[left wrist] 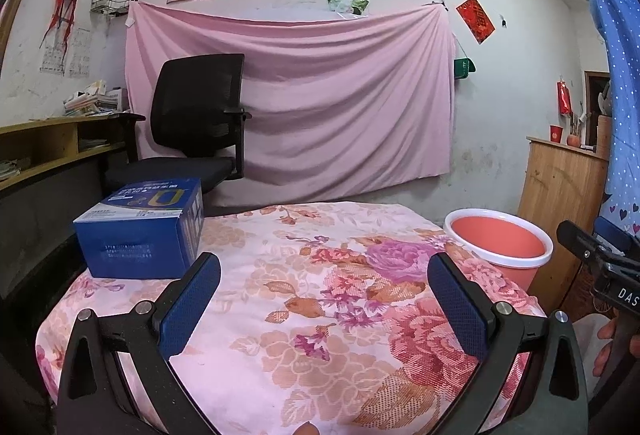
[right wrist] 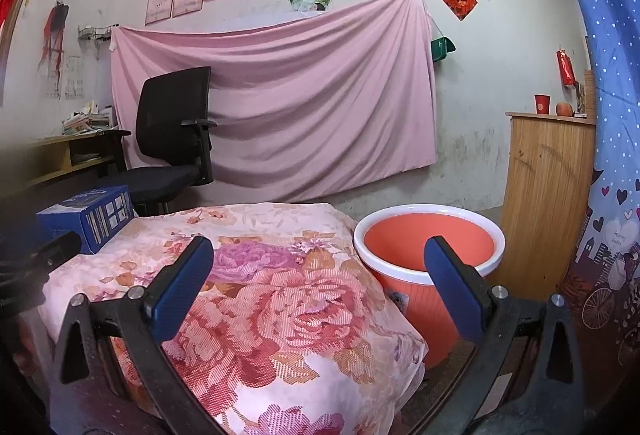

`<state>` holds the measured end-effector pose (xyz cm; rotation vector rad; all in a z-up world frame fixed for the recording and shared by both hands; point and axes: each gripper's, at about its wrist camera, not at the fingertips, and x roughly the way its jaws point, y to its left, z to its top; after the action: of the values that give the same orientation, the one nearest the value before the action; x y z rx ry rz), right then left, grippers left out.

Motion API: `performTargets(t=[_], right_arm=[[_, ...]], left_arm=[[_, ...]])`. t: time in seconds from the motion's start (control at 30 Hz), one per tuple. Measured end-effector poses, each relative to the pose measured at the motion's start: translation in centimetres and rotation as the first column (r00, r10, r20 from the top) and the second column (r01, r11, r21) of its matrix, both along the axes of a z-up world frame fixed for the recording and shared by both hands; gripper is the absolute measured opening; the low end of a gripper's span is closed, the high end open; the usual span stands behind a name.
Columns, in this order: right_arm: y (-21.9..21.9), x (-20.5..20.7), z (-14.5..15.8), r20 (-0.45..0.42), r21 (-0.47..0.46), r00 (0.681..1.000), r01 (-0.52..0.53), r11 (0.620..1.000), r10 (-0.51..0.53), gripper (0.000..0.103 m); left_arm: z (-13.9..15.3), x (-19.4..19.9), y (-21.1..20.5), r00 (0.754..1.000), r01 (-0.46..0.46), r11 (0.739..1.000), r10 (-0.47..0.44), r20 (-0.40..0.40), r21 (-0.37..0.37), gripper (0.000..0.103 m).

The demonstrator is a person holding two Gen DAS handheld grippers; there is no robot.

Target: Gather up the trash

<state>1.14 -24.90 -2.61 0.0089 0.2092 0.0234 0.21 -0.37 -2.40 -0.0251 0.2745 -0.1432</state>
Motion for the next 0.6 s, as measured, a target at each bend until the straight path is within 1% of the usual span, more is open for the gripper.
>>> performTargets(t=[0.6], right_arm=[[-0.1, 0.03, -0.01, -0.003, 0.0, 1.0, -0.004, 1.0, 0.004, 0.103]], left_arm=[[0.01, 0.06, 0.09, 1.0, -0.001, 1.0, 0.001, 0.001, -0.001, 0.102]])
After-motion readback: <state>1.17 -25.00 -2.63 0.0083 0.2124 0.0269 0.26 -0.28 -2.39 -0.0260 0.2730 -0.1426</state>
